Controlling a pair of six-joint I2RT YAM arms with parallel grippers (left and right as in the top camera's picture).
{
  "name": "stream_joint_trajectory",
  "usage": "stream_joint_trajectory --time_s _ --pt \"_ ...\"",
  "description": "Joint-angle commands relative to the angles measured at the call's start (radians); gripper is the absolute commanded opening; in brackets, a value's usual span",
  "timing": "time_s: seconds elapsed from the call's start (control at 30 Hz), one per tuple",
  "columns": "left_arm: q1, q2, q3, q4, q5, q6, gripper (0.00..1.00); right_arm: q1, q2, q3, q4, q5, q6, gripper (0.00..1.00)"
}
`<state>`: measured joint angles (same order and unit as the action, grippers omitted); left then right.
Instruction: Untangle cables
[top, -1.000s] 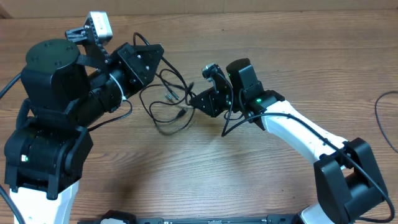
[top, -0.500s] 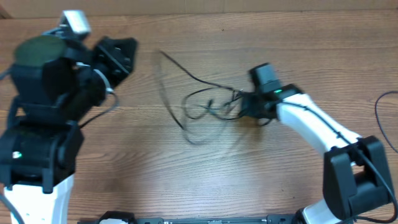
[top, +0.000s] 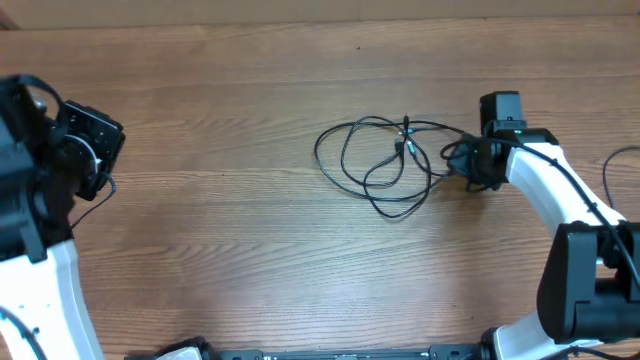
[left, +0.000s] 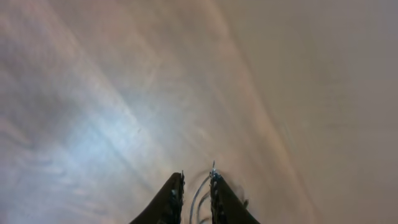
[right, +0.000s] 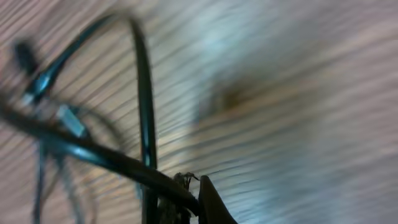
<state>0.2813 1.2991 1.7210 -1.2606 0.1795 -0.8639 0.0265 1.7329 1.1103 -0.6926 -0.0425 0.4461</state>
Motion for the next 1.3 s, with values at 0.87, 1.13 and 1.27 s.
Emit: stream_joint_trajectory --time_s 0.87,1.13,1.27 --pt "-0.525 0.632 0.009 0.148 0.412 0.639 0.50 0.128 -0.073 0.010 -0.203 -1.136 -0.822 0.04" --pt "-0.555 0.765 0.009 0.222 0.416 0.540 0.53 0.127 -0.117 0.255 -0.204 -1.186 -0.728 0.04" --pt "-0.616 0.822 0.010 0.253 0.411 0.516 0.53 0.127 -0.119 0.451 -0.235 -0.994 -0.616 0.04"
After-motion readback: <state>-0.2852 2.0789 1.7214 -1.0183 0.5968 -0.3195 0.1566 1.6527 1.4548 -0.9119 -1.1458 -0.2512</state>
